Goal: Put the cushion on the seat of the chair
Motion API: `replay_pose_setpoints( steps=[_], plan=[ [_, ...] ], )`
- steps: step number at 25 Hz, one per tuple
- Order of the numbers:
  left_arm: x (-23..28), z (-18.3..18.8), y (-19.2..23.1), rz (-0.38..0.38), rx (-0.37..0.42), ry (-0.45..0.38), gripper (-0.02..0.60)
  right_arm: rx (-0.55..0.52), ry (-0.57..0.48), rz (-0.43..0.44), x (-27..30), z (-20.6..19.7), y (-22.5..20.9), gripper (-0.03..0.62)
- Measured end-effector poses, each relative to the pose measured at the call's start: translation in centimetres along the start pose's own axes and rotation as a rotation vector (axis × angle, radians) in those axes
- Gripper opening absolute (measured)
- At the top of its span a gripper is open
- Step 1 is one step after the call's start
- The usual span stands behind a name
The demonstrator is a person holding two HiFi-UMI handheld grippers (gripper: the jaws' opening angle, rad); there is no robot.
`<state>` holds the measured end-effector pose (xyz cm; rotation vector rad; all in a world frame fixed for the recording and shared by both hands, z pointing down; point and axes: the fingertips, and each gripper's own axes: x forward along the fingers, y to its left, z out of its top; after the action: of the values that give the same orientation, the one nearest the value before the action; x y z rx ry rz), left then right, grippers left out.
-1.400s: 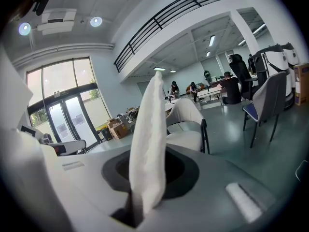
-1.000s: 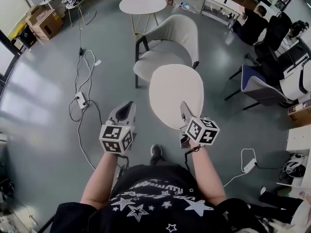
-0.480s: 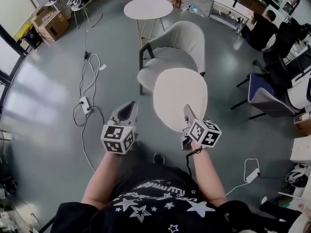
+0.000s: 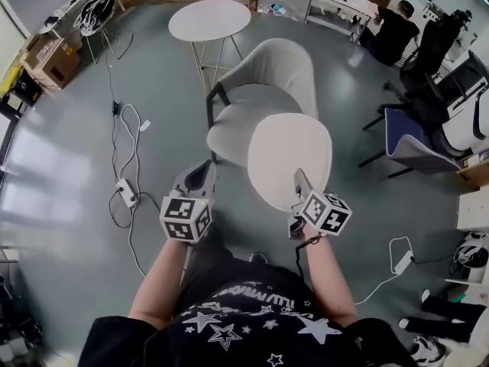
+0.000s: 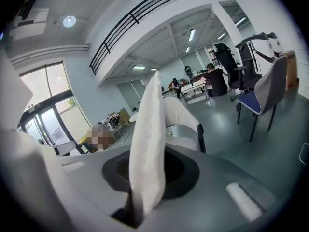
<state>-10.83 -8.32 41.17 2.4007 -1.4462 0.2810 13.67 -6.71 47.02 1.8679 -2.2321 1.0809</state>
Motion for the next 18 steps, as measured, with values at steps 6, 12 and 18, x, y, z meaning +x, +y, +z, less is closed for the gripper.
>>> replay_pose_setpoints(
  steps=[6, 12, 18],
  plan=[
    [5.2, 1.8, 5.5, -0.108, 0.008, 0.060, 0.009, 0.073, -0.035, -0.082, 4.9, 1.4, 2.4, 0.060],
    [10.0, 2.3, 9.7, -0.220, 0.026, 0.123, 0.009, 0.136, -0.029, -0.169, 8.6, 0.7, 4.1, 0.060],
    [13.4, 0.3, 12.7, -0.304, 0.013, 0.207, 0.009, 0.179, -0.008, -0.241, 11.2, -1.1, 5.3, 0.060]
  ],
)
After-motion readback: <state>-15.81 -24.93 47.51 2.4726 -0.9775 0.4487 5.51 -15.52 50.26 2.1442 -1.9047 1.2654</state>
